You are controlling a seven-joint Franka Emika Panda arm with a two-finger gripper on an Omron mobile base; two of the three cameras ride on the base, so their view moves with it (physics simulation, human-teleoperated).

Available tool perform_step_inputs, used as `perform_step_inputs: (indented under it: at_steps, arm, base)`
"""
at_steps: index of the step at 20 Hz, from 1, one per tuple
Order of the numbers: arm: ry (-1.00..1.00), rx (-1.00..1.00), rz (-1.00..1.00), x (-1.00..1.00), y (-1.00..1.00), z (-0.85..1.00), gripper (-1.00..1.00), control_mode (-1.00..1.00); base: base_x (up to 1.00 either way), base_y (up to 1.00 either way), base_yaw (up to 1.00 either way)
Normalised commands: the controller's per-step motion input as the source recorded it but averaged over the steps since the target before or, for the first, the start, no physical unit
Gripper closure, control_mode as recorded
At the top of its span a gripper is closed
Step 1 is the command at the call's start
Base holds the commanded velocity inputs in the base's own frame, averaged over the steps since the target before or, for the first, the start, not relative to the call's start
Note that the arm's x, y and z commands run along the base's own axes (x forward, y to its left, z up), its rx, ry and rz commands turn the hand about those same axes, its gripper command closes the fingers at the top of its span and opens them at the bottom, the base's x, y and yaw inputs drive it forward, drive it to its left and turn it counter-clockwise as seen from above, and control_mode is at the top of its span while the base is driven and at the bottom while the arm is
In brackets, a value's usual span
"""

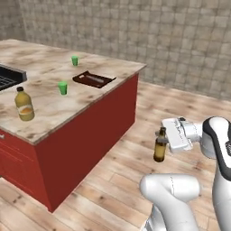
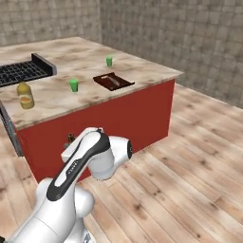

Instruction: Place the drinks on the dining counter in a tight cluster.

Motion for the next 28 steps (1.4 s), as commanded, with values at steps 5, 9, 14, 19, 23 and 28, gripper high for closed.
perform_step_inputs:
  at_steps: [5, 9, 14, 19, 23, 28]
  arm:
    - [0.0, 0.0, 0.0, 0.0, 0.0, 0.0, 1.0, 1.0]
    - [0.0, 0.0, 0.0, 0.0, 0.0, 0.0, 1.0, 1.0]
    - [0.0, 0.0, 0.0, 0.0, 0.0, 0.0, 1.0, 1.0]
    - [0.0, 0.0, 0.0, 0.0, 0.0, 0.0, 1.0, 1.0]
    - [0.0, 0.0, 0.0, 0.0, 0.0, 0.0, 1.0, 1.0]
    - [0.0, 0.0, 0.0, 0.0, 0.0, 0.0, 1.0, 1.0]
  base:
    - [0.69, -0.02, 0.47]
    - [0.62, 0.0, 0.53]
    - [0.61, 0.0, 0.54]
    - [0.58, -0.01, 0.57]
    - [0.51, -0.15, 0.48]
    - [0.39, -0.36, 0.28]
